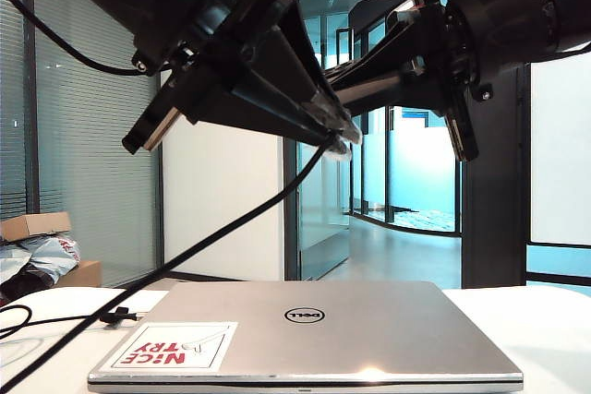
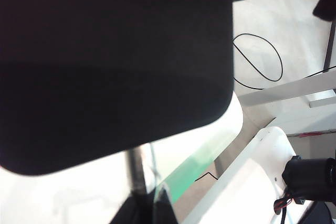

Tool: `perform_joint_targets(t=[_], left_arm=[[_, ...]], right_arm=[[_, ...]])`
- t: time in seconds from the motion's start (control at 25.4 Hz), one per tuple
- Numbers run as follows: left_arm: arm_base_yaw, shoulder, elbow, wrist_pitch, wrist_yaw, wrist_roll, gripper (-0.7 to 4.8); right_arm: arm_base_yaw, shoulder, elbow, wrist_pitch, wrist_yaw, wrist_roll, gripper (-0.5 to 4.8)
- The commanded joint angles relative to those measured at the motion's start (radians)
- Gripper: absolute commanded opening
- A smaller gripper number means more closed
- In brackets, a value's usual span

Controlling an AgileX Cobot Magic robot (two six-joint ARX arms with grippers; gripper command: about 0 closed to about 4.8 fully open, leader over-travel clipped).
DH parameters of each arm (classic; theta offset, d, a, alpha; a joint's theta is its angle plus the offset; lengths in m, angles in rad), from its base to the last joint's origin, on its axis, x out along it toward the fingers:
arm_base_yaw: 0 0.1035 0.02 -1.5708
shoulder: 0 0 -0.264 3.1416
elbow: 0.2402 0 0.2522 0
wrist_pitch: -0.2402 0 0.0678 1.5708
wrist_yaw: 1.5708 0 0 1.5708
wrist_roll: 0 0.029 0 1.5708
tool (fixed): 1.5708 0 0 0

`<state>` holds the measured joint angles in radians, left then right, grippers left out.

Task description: Pick up the charging cable and the phone, plug the charging cable into the charging port on the phone, and finally place them back on the table.

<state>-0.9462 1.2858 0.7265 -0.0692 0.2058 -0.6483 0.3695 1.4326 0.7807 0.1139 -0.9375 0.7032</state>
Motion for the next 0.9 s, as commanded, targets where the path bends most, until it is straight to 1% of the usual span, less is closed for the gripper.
perform_joint_targets(t=[0.04,0.2,0.24,0.28,0.31,0.35,0.47,0.51,0.63,0.71,0.75,0.79,0.83,0.87,0.9], left_arm=[[0.003,-0.003,0.007,0.026,-0.003,0.001,-0.07],[0.003,-0.003,0.007,0.027,-0.003,0.014,-0.07],[0.003,-0.003,0.007,0.026,-0.003,0.034,0.09],[0.003,-0.003,0.007,0.026,-0.003,0.049,0.64],[0.003,-0.003,0.007,0.026,-0.003,0.060,1.46],[0.003,-0.003,0.007,0.025,-0.003,0.071,1.87],[0.003,-0.007,0.008,0.020,-0.003,0.140,2.52],[0.003,-0.012,0.009,0.013,-0.003,0.166,2.54],[0.003,-0.032,0.010,0.007,-0.003,0.210,2.52],[0.006,-0.051,0.010,0.006,-0.008,0.214,2.33],[0.011,-0.064,0.010,0.005,-0.007,0.222,2.12],[0.016,-0.075,0.010,0.002,-0.007,0.232,1.74],[0.022,-0.089,0.010,0.002,-0.008,0.246,0.86],[0.030,-0.106,0.010,0.002,-0.008,0.267,-0.17],[0.038,-0.121,0.012,0.000,-0.011,0.284,-0.05]], right_arm=[[0.002,-0.009,0.008,0.021,-0.024,-0.028,-0.06],[0.002,-0.009,0.008,0.017,-0.025,-0.023,-0.06],[0.002,-0.009,0.009,0.018,-0.009,-0.023,-0.06],[0.001,-0.009,0.009,0.018,0.013,-0.023,-0.06],[-0.006,-0.009,0.010,0.018,0.035,-0.023,-0.06],[-0.016,-0.009,0.010,0.017,0.050,-0.023,-0.06],[-0.048,-0.009,0.010,0.016,0.066,-0.023,-0.06],[-0.064,-0.010,0.010,0.013,0.066,-0.023,-0.06],[-0.116,-0.011,0.010,-0.017,0.076,-0.034,-0.06],[-0.155,-0.011,0.010,-0.064,0.084,-0.071,-0.06],[-0.174,-0.011,0.011,-0.101,0.096,-0.103,-0.06],[-0.190,-0.011,0.014,-0.140,0.110,-0.134,-0.06],[-0.211,-0.011,0.021,-0.200,0.130,-0.183,-0.06],[-0.234,-0.011,0.034,-0.286,0.156,-0.248,-0.06],[-0.263,-0.011,0.052,-0.393,0.178,-0.319,-0.06]])
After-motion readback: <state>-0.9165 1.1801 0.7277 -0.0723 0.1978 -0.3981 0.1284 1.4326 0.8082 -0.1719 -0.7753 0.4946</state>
